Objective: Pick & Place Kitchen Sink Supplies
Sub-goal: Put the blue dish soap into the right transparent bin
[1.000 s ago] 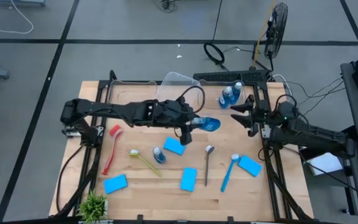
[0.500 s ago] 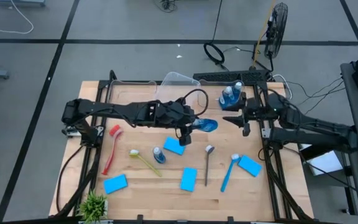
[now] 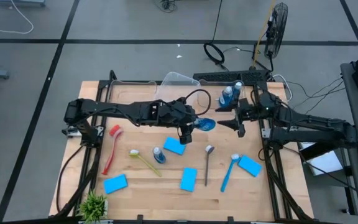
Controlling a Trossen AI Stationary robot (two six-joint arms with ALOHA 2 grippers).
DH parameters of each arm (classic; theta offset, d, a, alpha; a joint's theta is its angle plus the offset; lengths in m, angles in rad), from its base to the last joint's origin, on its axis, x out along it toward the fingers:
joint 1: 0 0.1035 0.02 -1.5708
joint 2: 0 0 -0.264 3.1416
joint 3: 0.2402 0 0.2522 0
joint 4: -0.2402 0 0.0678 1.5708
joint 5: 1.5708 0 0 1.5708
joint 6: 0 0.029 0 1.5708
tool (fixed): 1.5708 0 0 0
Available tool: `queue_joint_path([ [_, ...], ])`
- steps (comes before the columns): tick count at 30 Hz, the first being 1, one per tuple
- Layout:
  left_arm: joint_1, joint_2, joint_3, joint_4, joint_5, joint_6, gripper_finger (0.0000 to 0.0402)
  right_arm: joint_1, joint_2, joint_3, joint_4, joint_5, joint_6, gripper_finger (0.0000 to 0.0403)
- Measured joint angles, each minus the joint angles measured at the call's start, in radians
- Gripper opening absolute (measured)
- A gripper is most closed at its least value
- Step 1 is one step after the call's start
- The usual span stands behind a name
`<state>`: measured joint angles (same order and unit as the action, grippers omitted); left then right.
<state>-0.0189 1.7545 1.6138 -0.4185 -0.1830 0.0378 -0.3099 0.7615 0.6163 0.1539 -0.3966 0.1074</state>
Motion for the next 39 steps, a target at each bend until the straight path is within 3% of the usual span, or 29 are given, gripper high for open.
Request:
queue_joint_path([
  [16,-0.001,0.018,0.000,0.009,0.009,0.020,0.0142,0.019,0.123,0.001,0.068,0.002,0.000,0.0290],
  [39,0.004,0.078,0.000,0.098,0.052,0.033,0.0142,0.070,0.194,0.002,0.032,0.000,0.046,0.0289],
])
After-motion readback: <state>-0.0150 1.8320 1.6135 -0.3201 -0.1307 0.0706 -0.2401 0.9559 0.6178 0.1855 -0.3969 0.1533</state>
